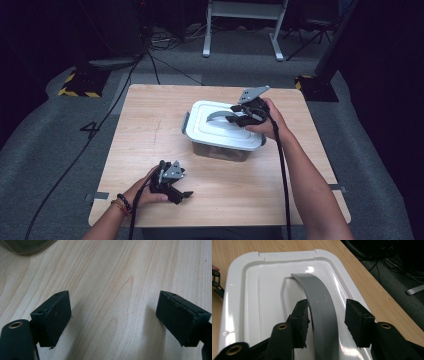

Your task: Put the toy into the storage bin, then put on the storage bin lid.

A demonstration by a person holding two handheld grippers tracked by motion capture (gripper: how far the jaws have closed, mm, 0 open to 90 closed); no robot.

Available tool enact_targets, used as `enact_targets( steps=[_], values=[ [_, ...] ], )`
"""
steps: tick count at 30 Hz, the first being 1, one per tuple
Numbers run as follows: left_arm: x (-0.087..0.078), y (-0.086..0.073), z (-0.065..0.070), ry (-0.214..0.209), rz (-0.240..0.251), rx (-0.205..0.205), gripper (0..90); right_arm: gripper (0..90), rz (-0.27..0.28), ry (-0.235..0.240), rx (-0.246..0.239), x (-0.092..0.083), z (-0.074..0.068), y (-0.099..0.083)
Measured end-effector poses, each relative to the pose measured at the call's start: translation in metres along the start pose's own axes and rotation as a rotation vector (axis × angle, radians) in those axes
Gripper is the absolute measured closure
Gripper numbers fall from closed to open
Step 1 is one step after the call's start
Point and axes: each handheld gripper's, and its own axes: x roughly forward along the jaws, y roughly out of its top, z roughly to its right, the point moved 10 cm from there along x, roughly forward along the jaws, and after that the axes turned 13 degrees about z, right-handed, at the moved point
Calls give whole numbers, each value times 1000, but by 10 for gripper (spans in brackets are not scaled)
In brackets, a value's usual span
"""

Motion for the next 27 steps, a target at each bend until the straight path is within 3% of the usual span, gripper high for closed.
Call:
enact_targets(
  steps=[2, 4, 5, 11, 19, 27],
  values=[
    [0, 0, 0, -6, 2, 5, 133, 482, 44, -7, 33, -12, 0, 5],
    [0, 0, 0, -6, 2, 5, 133, 474, 54, -14, 36, -15, 0, 7],
    [0, 0, 0, -6, 2, 5, 133, 451, 81, -27, 41, -25, 1, 11],
    [0, 0, 0, 1, -1, 1, 133, 376, 101, -74, 47, -46, 0, 14],
    [0, 0, 0, 0, 0, 0, 133, 326, 75, -76, 13, -71, -10, 4],
    [1, 1, 0, -7, 2, 4, 129, 310, 63, -127, 17, -101, -14, -18]
  ],
)
